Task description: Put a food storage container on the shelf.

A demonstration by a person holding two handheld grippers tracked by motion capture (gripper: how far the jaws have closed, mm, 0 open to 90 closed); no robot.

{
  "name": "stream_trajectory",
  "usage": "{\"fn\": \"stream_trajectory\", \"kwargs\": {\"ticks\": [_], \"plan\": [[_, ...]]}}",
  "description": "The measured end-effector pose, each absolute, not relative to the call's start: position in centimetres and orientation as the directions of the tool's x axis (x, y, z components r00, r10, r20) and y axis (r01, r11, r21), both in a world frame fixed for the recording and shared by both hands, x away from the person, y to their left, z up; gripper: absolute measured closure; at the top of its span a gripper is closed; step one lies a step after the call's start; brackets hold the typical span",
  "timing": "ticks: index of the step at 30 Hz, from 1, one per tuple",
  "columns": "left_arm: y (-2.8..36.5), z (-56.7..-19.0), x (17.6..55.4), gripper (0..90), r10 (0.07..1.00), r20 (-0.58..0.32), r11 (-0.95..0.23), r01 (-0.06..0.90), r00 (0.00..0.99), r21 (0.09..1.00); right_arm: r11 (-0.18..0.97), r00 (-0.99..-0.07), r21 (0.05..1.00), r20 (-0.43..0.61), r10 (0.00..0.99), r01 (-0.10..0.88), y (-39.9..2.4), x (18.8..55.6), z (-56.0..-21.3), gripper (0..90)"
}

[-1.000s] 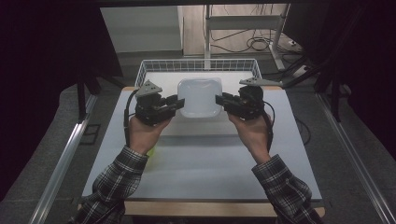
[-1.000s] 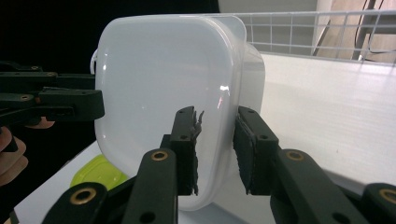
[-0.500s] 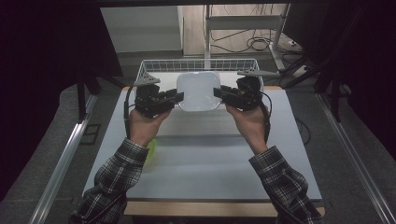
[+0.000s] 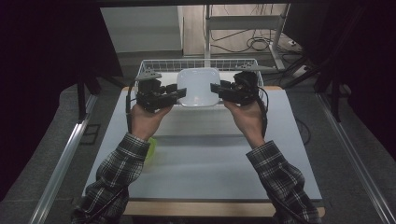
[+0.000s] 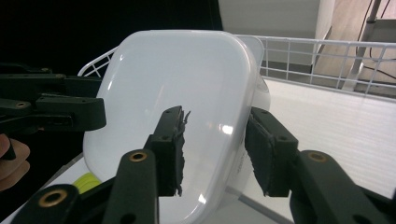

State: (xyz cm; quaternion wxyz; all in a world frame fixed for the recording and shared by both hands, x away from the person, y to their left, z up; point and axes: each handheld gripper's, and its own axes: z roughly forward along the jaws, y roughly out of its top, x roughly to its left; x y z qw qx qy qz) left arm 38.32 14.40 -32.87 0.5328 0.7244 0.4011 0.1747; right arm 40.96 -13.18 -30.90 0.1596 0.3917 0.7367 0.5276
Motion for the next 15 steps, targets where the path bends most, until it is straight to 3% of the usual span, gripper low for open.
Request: {"fn": "stream_trajectory", "kwargs": {"ticks": [6,15], "plan": [[13.9,-32.5,38.5,50.2,0.797,-0.090,-0.159,0.351,0.597,0.923,0.130,-0.640,0.901,0.187,0.745,0.415,-12.9,41.7,-31.0,53.2],[14.1,-32.3,39.4,49.5,0.796,-0.104,-0.149,0.359,0.597,0.921,0.109,-0.633,0.895,0.216,0.744,0.432,-12.8,42.8,-31.2,46.4]]}}
